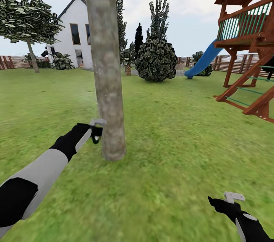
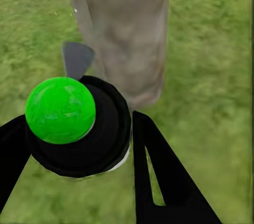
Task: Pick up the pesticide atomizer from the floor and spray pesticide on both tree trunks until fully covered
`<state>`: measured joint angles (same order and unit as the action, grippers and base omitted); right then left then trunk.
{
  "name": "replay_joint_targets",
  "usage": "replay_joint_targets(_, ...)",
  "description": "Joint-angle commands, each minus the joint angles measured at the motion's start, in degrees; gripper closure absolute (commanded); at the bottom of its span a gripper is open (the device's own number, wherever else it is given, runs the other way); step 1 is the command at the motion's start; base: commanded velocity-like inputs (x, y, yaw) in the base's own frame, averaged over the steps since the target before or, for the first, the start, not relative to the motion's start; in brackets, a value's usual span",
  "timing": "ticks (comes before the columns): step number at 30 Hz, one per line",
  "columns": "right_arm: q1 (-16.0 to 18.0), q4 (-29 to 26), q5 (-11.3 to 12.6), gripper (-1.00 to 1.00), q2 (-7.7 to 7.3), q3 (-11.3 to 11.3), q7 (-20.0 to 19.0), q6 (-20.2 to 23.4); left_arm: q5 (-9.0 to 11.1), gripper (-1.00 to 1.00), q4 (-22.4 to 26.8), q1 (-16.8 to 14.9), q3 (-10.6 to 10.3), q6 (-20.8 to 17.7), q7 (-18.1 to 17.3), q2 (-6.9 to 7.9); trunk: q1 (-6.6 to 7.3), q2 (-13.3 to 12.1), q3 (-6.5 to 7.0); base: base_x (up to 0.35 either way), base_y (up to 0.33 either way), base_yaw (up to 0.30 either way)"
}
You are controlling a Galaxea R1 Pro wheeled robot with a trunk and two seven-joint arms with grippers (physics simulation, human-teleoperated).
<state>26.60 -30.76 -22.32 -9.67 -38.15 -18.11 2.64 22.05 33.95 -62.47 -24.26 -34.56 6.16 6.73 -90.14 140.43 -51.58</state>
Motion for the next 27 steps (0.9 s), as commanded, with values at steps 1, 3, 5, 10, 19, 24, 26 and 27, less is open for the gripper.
replay_joint_targets(1, 0.0, 0.0, 0.0, -1.00, 0.00, 0.0, 0.0, 0.0, 0.0, 1.00, 0.0, 0.0, 0.2, 0.8, 0.0, -0.07, 0.00, 0.0, 0.00, 0.000, 0.000, 0.000)
replay_joint_targets(3, 0.0, 0.0, -0.1, -1.00, 0.00, 0.0, 0.0, 0.0, 0.0, 1.00, -0.1, 0.1, 0.3, 1.4, -0.1, -0.12, 0.00, 0.0, 0.00, 0.000, 0.000, 0.000)
replay_joint_targets(5, 0.0, 0.0, -0.1, -1.00, 0.00, 0.0, 0.0, 0.0, 0.0, 1.00, 0.0, 0.1, 0.3, 1.4, -0.1, -0.13, 0.00, 0.0, 0.00, 0.000, 0.000, 0.000)
replay_joint_targets(10, 0.0, 0.0, -0.1, -1.00, 0.00, 0.0, 0.0, 0.0, -0.1, 1.00, -0.1, 0.1, 0.3, 0.3, 0.0, -0.14, 0.00, 0.0, 0.00, 0.000, 0.000, 0.000)
replay_joint_targets(19, 0.0, 0.0, -0.1, -1.00, 0.00, 0.0, 0.0, 0.0, -0.5, 1.00, 0.3, 0.1, 0.3, -10.5, 0.0, -1.07, 0.00, 0.0, 0.00, 0.097, 0.000, 0.000)
replay_joint_targets(24, 0.0, 0.0, -0.1, -1.00, 0.00, 0.0, 0.0, 0.0, -0.5, 1.00, 0.4, 0.1, 0.3, -14.9, 0.0, -1.98, 0.00, 0.0, 0.00, 0.121, 0.000, 0.000)
replay_joint_targets(26, 0.0, 0.0, -0.1, -1.00, 0.00, 0.0, 0.0, 0.0, -0.5, 1.00, 0.4, 0.1, 0.3, -15.5, 0.0, -2.04, 0.00, 0.0, 0.00, 0.058, 0.000, 0.000)
replay_joint_targets(27, 0.0, 0.0, -0.1, -1.00, 0.00, 0.0, 0.0, 0.0, -0.4, 1.00, 0.4, 0.1, 0.3, -15.6, 0.0, -2.04, 0.00, 0.0, 0.00, 0.167, 0.000, 0.000)
